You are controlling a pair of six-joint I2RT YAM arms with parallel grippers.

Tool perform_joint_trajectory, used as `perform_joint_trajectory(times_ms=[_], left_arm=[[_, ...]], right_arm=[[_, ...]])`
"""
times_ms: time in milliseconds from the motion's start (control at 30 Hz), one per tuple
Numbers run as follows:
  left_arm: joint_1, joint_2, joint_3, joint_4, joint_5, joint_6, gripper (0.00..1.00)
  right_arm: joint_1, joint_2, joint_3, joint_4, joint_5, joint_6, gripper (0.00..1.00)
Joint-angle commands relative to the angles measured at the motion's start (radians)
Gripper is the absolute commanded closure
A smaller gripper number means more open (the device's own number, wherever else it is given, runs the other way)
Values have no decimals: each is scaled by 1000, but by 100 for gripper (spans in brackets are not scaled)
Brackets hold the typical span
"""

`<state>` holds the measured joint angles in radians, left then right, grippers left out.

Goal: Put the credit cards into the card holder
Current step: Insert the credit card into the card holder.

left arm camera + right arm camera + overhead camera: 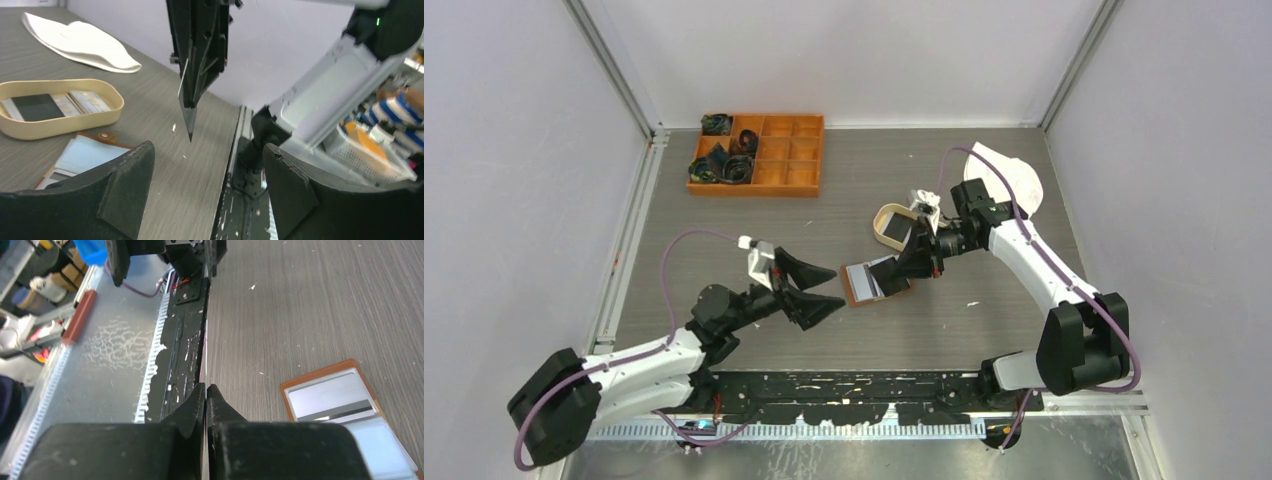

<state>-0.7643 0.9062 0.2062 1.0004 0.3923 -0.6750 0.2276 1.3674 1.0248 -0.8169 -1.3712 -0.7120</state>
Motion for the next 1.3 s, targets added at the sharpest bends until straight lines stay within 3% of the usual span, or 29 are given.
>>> perform_joint_trajectory(times_ms=[0, 167, 333, 500, 933, 1033, 1067, 1100, 1167, 1233, 1267], left_arm=[[-121, 60, 5, 130, -89, 265, 22], [-186, 156, 21, 199, -107, 374, 29], [-267, 245, 54, 213, -133, 486, 35], [-350, 337, 97, 243, -164, 573, 39], [-369, 408, 122, 293, -189, 524, 74], [-370, 409, 126, 293, -181, 502, 85], [-369, 411, 127, 292, -180, 493, 97], [-371, 410, 127, 293, -179, 485, 100], [-370, 406, 123, 293, -183, 466, 100], [-370, 395, 112, 300, -197, 446, 100], [-371, 386, 102, 308, -211, 434, 100]], right_arm=[[23, -35, 15, -306, -78, -508, 99], [84, -43, 11, -360, -43, -630, 99], [124, -41, 23, -495, -10, -854, 99], [159, -35, 19, -533, 24, -948, 99], [188, -8, 15, -541, 84, -1000, 99], [190, -7, 17, -542, 93, -997, 99], [189, -7, 17, -542, 93, -995, 99], [191, -7, 18, -540, 96, -992, 99], [191, -10, 21, -530, 103, -966, 99], [190, -15, 23, -500, 112, -913, 92], [190, -19, 22, -474, 118, -870, 83]])
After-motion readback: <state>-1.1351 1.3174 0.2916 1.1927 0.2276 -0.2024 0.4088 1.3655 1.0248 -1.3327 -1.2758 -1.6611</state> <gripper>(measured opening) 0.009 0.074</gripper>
